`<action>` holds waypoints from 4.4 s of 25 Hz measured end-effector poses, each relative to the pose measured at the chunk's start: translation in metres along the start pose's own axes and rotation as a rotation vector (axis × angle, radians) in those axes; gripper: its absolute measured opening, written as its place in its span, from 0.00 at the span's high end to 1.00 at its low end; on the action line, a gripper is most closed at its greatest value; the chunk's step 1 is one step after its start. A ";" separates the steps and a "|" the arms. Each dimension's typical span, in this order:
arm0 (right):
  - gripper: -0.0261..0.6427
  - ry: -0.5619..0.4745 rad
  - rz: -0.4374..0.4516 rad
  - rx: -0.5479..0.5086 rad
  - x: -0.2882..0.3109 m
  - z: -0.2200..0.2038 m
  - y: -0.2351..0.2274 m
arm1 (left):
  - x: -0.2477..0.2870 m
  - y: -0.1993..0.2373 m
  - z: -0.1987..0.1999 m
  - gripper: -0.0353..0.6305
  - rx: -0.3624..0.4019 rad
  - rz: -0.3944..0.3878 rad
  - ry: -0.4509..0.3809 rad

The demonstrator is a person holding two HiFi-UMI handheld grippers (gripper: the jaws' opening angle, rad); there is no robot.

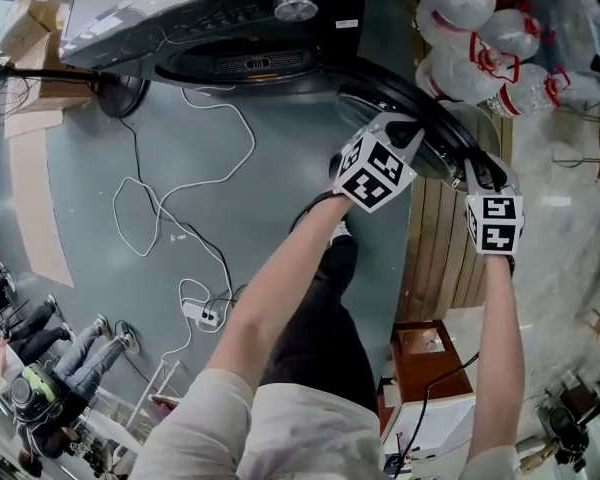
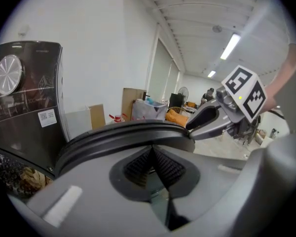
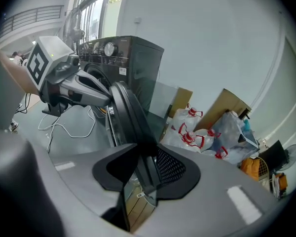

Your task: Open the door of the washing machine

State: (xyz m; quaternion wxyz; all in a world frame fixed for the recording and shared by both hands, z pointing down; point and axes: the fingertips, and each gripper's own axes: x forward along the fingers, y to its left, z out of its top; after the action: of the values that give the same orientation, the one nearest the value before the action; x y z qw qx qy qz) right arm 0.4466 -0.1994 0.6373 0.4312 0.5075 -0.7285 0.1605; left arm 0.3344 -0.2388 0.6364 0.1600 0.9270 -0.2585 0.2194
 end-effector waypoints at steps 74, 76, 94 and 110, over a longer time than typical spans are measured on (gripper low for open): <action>0.86 -0.319 0.159 0.298 -0.259 0.085 0.270 | -0.411 -0.084 -0.050 0.86 -0.253 0.415 -0.018; 0.86 -0.358 0.172 0.326 -0.278 0.098 0.284 | -0.437 -0.086 -0.047 0.86 -0.287 0.459 -0.037; 0.86 -0.434 0.242 0.430 -0.311 0.120 0.342 | -0.507 -0.070 -0.042 0.86 -0.307 0.498 -0.093; 0.96 -0.434 0.232 0.398 -0.326 0.114 0.354 | -0.531 -0.081 -0.033 0.86 -0.351 0.527 -0.170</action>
State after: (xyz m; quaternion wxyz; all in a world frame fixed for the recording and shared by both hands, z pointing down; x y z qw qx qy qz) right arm 0.1196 0.0735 0.3862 0.1365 0.5180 -0.8108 0.2361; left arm -0.0404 0.0577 0.3895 0.2332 0.8014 -0.5358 0.1273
